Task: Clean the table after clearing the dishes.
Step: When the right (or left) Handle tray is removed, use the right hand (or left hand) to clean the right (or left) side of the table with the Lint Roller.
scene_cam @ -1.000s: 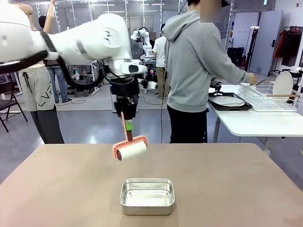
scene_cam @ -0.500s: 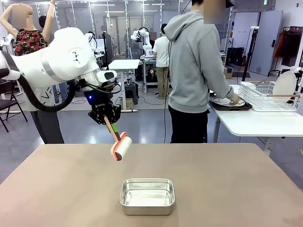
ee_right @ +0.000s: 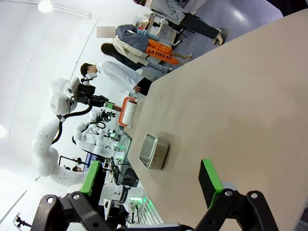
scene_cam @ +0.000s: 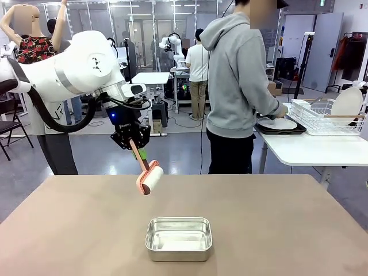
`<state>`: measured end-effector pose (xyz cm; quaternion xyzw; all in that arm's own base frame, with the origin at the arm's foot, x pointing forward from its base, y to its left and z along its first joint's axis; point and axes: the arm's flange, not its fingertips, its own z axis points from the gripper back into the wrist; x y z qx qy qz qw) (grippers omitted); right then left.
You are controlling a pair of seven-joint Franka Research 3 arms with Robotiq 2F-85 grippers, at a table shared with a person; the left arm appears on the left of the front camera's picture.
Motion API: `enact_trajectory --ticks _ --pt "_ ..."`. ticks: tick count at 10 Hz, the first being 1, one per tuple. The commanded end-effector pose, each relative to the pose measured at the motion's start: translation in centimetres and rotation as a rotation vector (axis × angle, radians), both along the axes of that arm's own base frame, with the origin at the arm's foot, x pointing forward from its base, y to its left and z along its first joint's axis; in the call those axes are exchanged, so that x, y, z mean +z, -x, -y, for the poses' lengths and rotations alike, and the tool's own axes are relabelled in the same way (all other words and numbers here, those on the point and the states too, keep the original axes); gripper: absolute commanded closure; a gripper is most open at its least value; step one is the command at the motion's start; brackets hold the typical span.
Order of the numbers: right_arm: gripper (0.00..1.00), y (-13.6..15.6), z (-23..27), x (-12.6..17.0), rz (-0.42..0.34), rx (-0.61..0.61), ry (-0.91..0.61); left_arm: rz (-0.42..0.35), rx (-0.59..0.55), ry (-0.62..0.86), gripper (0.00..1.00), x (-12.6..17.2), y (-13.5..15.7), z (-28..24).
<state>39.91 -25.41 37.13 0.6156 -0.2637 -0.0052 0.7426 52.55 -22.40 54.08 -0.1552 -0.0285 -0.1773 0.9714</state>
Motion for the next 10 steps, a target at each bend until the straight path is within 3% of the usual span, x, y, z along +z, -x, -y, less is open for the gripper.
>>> enact_trajectory --ticks 1,4,7,10 --pt "0.0 0.1 -0.1 0.4 0.002 0.005 0.004 0.002 0.002 0.0 0.8 -0.1 0.1 0.0" --pt "0.0 0.1 -0.1 0.4 0.002 0.005 0.004 -0.029 0.125 0.263 0.8 -4.4 -0.8 -6.5" --pt "0.0 0.1 -0.1 0.4 0.002 0.005 0.004 -0.055 0.278 0.332 0.8 -9.6 -2.1 -11.4" --pt "0.0 0.1 -0.1 0.4 0.002 0.005 0.004 -0.084 0.353 0.392 0.8 -13.8 -3.9 -13.2"
